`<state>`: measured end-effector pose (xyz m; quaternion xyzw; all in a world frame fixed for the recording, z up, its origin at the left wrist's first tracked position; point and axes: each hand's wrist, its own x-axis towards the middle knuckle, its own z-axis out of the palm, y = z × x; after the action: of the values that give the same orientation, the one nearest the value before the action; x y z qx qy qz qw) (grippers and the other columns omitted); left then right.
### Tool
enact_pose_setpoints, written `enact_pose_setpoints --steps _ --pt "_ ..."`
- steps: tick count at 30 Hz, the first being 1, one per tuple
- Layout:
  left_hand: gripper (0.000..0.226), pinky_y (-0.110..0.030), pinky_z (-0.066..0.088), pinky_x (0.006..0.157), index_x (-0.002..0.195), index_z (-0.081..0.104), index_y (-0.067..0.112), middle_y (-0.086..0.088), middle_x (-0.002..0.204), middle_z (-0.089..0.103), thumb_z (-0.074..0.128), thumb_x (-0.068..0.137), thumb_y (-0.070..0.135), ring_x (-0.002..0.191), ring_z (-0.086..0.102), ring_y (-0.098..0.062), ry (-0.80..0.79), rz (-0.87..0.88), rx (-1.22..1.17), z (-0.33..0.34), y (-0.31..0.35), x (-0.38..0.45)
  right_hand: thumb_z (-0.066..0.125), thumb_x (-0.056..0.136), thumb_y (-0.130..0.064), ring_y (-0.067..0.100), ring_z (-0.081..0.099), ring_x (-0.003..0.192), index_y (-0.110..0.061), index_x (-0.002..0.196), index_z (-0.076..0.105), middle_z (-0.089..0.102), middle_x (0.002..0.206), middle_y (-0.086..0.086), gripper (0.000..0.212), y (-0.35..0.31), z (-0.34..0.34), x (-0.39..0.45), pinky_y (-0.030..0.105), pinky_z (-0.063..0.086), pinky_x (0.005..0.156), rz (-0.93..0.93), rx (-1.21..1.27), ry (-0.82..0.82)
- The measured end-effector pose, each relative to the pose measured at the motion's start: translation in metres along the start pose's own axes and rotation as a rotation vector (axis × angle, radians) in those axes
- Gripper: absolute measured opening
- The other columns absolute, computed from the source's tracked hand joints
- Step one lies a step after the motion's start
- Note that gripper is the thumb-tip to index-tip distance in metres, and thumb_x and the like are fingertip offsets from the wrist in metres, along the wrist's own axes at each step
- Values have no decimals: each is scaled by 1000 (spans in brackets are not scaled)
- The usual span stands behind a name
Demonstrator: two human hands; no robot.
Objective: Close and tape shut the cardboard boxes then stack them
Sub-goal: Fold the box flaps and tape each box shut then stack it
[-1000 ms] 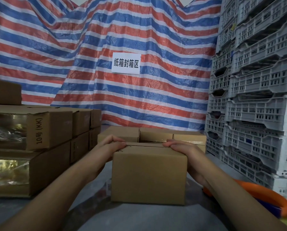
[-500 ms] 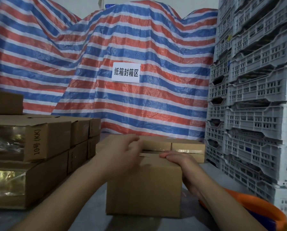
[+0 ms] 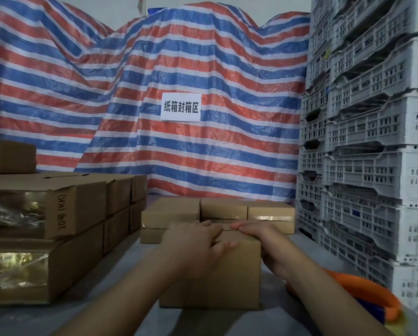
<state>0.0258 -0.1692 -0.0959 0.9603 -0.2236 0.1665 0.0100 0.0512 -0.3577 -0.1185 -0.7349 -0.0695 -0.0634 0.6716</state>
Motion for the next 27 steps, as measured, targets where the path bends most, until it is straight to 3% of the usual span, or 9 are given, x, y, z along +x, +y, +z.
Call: enact_pose_setpoints --steps 2,5,8,11,15,17,20,23,27 --pt "68 -39 41 104 150 30 36 4 155 37 19 93 72 132 45 -17 -8 5 -7 0 -1 1 61 97 -25 22 60 113 -28 107 78 67 121 2 20 -9 -1 -4 38 47 96 12 -127 18" --pt "68 -40 41 105 151 29 37 5 156 36 19 94 72 134 43 -17 -27 1 -3 1 0 1 53 101 -37 8 59 97 -29 107 65 65 110 -7 16 -25 -17 -18 26 44 75 -146 -541 197" --pt "66 -39 39 103 152 26 38 6 157 34 20 95 70 135 42 -18 -24 -5 -21 0 0 1 49 97 -51 17 60 88 -22 101 57 62 100 -2 30 -27 -47 -45 33 48 71 -243 -1121 383" --pt "66 -38 38 104 152 26 38 8 157 33 20 95 70 136 41 -17 -6 -1 -28 0 -1 1 42 93 -66 20 64 91 -25 102 51 61 102 0 44 -7 -68 -73 33 48 68 -163 -1418 445" --pt "66 -36 37 104 152 27 39 8 157 34 19 95 70 136 41 -16 22 -2 -20 3 -1 -1 38 88 -75 18 65 89 -29 90 42 62 94 -6 47 22 -83 -96 31 40 61 22 -1559 436" --pt "65 -36 37 103 151 29 39 10 156 35 20 94 70 135 41 -15 54 2 -32 5 -2 -2 39 90 -72 17 64 83 -28 93 51 66 98 -6 46 33 -86 -99 30 40 60 50 -1584 430" --pt "65 -34 37 100 150 31 39 11 154 38 19 94 71 133 44 -15 87 4 -21 7 -3 -5 38 92 -70 14 61 71 -26 92 64 65 85 -7 51 43 -84 -99 27 42 57 27 -1567 472" --pt "65 -33 39 96 148 34 40 12 152 42 19 94 72 130 47 -15 111 12 -24 8 -4 -9 37 88 -73 10 46 54 -23 73 55 50 65 -9 55 46 -81 -100 25 31 47 -8 -1564 562" --pt "65 -34 38 96 147 37 39 11 150 45 18 94 71 130 47 -15 125 11 -30 5 -2 -14 30 84 -84 7 37 46 -23 64 49 45 59 -10 67 46 -80 -99 24 23 42 -49 -1588 638"
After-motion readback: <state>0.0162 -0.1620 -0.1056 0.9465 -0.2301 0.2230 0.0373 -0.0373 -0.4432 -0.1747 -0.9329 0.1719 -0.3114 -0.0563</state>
